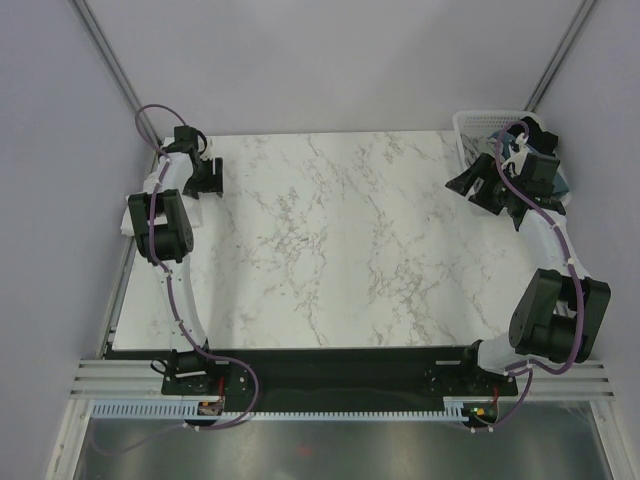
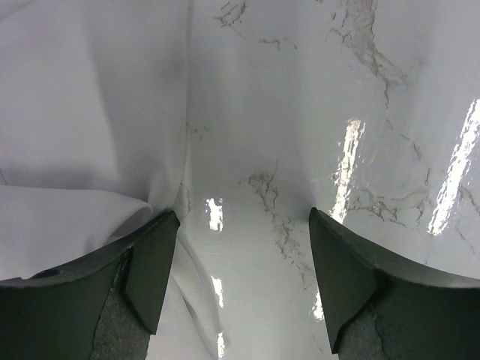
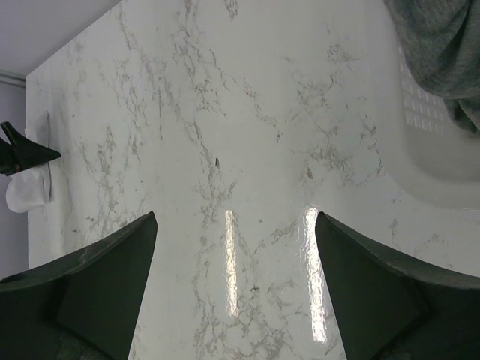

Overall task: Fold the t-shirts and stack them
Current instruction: Neatly place the folded tshirt to the corner

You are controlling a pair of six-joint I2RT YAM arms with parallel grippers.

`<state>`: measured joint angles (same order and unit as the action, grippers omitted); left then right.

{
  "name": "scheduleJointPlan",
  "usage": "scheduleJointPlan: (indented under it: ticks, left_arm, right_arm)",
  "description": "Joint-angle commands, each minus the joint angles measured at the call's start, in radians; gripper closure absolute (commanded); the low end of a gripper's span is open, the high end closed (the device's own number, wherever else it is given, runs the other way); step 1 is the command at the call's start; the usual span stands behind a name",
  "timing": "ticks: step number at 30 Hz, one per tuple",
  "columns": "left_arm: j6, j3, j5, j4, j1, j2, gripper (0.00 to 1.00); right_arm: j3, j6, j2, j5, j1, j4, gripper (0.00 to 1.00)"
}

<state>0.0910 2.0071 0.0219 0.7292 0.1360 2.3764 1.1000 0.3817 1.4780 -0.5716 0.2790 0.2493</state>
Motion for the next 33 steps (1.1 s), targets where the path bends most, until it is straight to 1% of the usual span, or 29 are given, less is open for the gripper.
scheduleJointPlan:
  ticks: [1,3,4,6,7,11,13,15,16,17,18,19,20,21,22,23,24,25,26,27,28,29,30,31,32,33]
  left_arm:
    - [0.056,0.015,-0.073,0.009,0.019,0.017,0.21]
    - [0.072,0.019,-0.033,0.019,0.019,0.007,0.22]
    - [0.079,0.016,0.019,0.019,0.019,-0.018,0.23]
    - [0.081,0.007,0.082,0.019,0.01,-0.054,0.23]
    - [0.078,0.005,0.139,0.018,0.005,-0.077,0.23]
    - [0.024,0.021,0.278,0.006,-0.048,-0.224,0.21]
    - [0.0,0.054,0.347,0.004,-0.073,-0.264,0.2]
    - [-0.057,0.085,0.389,0.004,-0.105,-0.324,0.19]
    - [-0.082,0.091,0.415,0.004,-0.116,-0.344,0.19]
    - [-0.118,0.094,0.417,0.003,-0.124,-0.362,0.19]
    - [-0.126,0.085,0.418,-0.001,-0.157,-0.403,0.19]
    - [-0.134,0.078,0.403,0.001,-0.168,-0.423,0.19]
    - [-0.135,0.065,0.391,0.001,-0.188,-0.443,0.19]
    - [-0.135,0.03,0.377,-0.001,-0.196,-0.489,0.18]
    - [-0.139,0.009,0.35,-0.002,-0.202,-0.512,0.14]
    - [-0.143,-0.017,0.334,-0.008,-0.21,-0.541,0.08]
    - [-0.149,-0.078,0.316,-0.016,-0.214,-0.568,0.01]
    - [-0.151,-0.112,0.296,-0.037,-0.219,-0.624,0.0]
    - [-0.149,-0.148,0.283,-0.045,-0.228,-0.65,0.0]
    - [-0.148,-0.206,0.27,-0.051,-0.233,-0.675,0.0]
    - [-0.143,-0.232,0.251,-0.054,-0.239,-0.722,0.0]
    - [-0.139,-0.273,0.239,-0.06,-0.251,-0.739,0.0]
    - [-0.135,-0.286,0.228,-0.062,-0.257,-0.758,0.0]
    - [-0.119,-0.298,0.219,-0.062,-0.26,-0.782,0.0]
    - [-0.114,-0.306,0.214,-0.059,-0.266,-0.795,0.0]
    - [-0.111,-0.307,0.216,-0.057,-0.268,-0.805,0.0]
  right_arm:
    - [-0.008,0.008,-0.024,-0.022,0.009,-0.03,0.05]
    - [-0.014,0.009,-0.024,-0.022,0.011,-0.031,0.05]
    - [-0.014,0.008,-0.024,-0.022,0.011,-0.031,0.05]
    - [-0.011,0.006,-0.027,-0.02,0.014,-0.03,0.05]
    - [-0.008,0.005,-0.027,-0.02,0.017,-0.031,0.05]
    - [0.023,-0.007,-0.03,-0.013,0.038,-0.022,0.05]
    - [0.027,-0.012,-0.024,0.004,0.054,-0.001,0.04]
    - [0.014,0.034,-0.01,0.007,0.109,0.019,0.02]
    - [0.008,0.031,0.002,0.019,0.13,0.034,0.02]
    - [0.012,0.008,0.007,0.079,0.168,0.065,0.02]
    - [0.021,-0.025,0.011,0.113,0.186,0.141,0.02]
    - [0.037,-0.137,0.028,0.14,0.204,0.192,0.02]
    - [0.111,-0.191,0.047,0.244,0.207,0.261,0.02]
    - [0.16,-0.232,0.076,0.307,0.207,0.418,0.02]
    - [0.213,-0.275,0.138,0.388,0.207,0.491,0.02]
    - [0.301,-0.277,0.165,0.533,0.207,0.549,0.02]
    - [0.329,-0.28,0.182,0.599,0.207,0.624,0.02]
    - [0.351,-0.29,0.192,0.633,0.207,0.648,0.02]
    - [0.368,-0.335,0.186,0.639,0.209,0.662,0.02]
    - [0.36,-0.354,0.168,0.597,0.209,0.665,0.02]
    - [0.347,-0.36,0.116,0.575,0.209,0.656,0.02]
    - [0.315,-0.354,0.081,0.537,0.209,0.647,0.02]
    - [0.299,-0.348,0.049,0.463,0.209,0.622,0.02]
    - [0.284,-0.339,-0.02,0.429,0.209,0.611,0.02]
    - [0.256,-0.317,-0.054,0.411,0.209,0.595,0.02]
    - [0.242,-0.266,-0.088,0.4,0.209,0.567,0.02]
